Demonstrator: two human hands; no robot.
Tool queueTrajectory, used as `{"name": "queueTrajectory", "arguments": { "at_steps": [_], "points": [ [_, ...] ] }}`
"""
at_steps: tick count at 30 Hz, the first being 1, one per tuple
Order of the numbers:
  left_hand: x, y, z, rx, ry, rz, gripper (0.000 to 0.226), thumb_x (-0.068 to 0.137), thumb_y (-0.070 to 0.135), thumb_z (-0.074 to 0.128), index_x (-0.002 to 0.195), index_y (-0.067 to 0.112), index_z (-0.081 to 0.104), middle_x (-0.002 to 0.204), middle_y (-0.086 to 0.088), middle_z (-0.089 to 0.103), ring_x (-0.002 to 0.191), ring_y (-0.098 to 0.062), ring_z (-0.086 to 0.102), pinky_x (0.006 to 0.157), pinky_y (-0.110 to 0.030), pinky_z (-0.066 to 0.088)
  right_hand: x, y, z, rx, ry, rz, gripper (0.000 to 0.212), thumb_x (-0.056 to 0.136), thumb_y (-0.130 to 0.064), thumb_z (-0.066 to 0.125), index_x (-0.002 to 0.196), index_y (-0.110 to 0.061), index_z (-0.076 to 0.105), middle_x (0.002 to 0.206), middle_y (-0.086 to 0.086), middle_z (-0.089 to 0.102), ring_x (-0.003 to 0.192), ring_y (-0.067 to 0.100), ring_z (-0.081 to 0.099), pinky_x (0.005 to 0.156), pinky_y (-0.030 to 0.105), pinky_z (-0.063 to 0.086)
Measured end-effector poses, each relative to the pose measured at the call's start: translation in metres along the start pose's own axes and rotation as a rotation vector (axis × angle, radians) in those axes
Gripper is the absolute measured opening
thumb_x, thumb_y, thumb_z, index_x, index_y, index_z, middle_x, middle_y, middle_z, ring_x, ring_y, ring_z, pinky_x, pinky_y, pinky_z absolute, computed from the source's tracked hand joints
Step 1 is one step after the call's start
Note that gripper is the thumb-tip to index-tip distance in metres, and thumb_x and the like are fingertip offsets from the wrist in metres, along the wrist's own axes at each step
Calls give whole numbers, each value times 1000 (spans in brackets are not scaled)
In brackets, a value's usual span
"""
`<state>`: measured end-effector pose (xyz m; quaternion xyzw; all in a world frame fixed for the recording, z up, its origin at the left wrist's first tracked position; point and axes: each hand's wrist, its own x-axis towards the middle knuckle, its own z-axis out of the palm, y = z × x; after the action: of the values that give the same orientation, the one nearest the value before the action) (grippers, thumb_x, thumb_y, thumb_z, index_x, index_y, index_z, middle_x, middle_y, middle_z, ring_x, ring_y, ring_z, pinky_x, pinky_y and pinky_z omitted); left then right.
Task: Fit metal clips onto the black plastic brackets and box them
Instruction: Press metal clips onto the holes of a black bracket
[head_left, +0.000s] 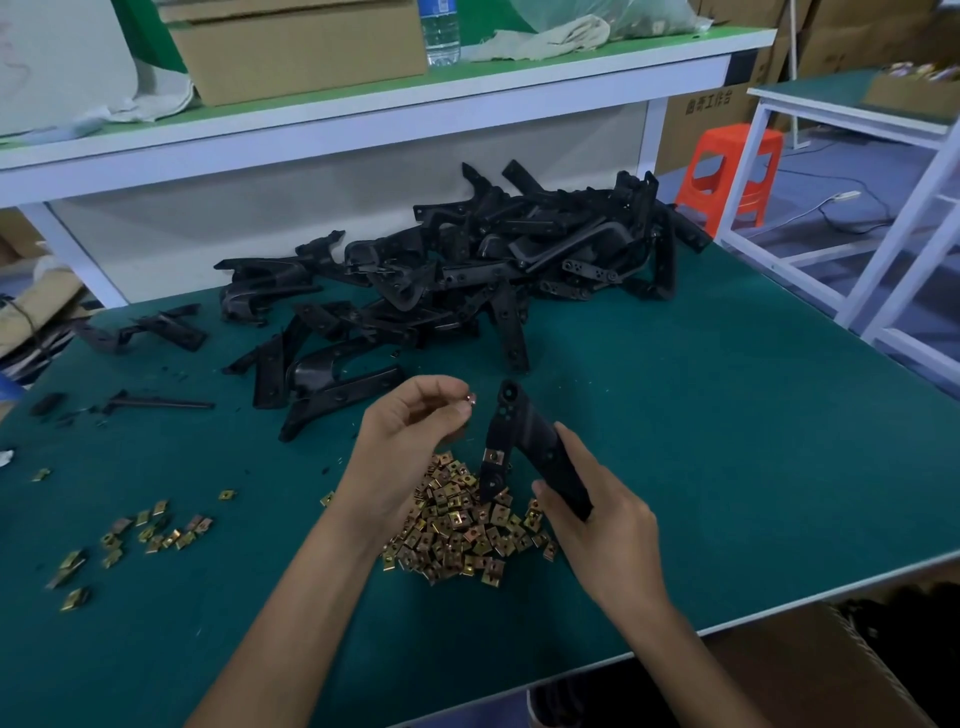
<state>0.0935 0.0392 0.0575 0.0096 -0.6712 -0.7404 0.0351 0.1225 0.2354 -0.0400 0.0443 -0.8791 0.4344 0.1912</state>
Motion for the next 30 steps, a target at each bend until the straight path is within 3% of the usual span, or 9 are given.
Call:
{"name": "queueTrajectory", "arguments": {
  "at_steps": [7, 19, 30],
  "points": [
    [-2, 2, -2, 116, -10, -6, 22, 92, 6, 69, 91, 25, 79, 94, -2, 77, 86, -11, 69, 78, -24, 55, 1, -1, -1, -19, -11, -17, 65, 91, -35, 74, 149, -41, 45, 97, -9, 71, 79, 11, 68, 64, 42, 58],
    [-1, 2, 0, 148, -16, -2, 16, 91, 6, 71, 100, 19, 74, 91, -4, 76, 80, -13, 67, 74, -24, 55, 0, 0, 0, -39, -28, -36, 66, 92, -37, 71, 150, -45, 40, 98, -10, 70, 80, 12, 67, 64, 40, 57],
    [3, 6, 0, 274, -92, 9, 23, 79, 26, 75, 99, 38, 72, 76, -2, 71, 71, -12, 63, 73, -30, 54, 1, -3, -1, -93, -54, -28, 66, 92, -37, 71, 151, -42, 41, 83, -11, 62, 66, 14, 62, 56, 38, 53]
  ]
}}
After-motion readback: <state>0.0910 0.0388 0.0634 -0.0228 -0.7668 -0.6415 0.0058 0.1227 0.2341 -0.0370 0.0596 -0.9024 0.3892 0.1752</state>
